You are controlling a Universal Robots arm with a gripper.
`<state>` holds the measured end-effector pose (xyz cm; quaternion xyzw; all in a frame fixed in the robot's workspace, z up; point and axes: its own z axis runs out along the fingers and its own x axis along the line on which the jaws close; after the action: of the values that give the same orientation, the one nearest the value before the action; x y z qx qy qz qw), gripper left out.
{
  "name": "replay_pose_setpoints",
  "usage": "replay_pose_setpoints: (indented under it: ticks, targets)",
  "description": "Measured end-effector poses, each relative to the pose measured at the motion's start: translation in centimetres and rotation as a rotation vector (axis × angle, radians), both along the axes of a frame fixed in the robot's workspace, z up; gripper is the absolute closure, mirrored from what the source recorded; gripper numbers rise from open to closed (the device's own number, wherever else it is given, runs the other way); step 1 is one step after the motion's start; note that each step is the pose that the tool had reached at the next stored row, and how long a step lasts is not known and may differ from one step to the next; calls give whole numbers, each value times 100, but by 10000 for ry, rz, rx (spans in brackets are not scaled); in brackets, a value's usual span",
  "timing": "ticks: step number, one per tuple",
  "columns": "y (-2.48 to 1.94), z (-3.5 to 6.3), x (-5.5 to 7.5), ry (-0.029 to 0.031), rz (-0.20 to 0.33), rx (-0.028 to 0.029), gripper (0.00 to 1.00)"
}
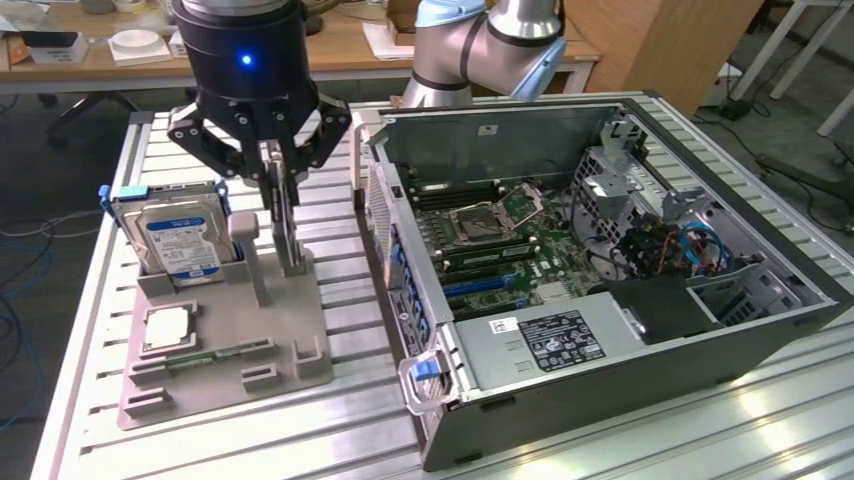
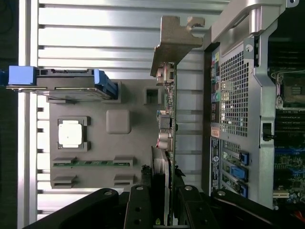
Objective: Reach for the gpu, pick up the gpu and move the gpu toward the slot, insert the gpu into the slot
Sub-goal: 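Pick up the gpu and move the gpu toward the slot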
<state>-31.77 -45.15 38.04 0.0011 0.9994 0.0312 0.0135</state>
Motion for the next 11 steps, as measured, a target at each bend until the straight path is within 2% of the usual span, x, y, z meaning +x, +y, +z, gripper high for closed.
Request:
replay_pose_setpoints:
  ticks: [11]
  targets:
    - [0,106,0,0,0,0,73]
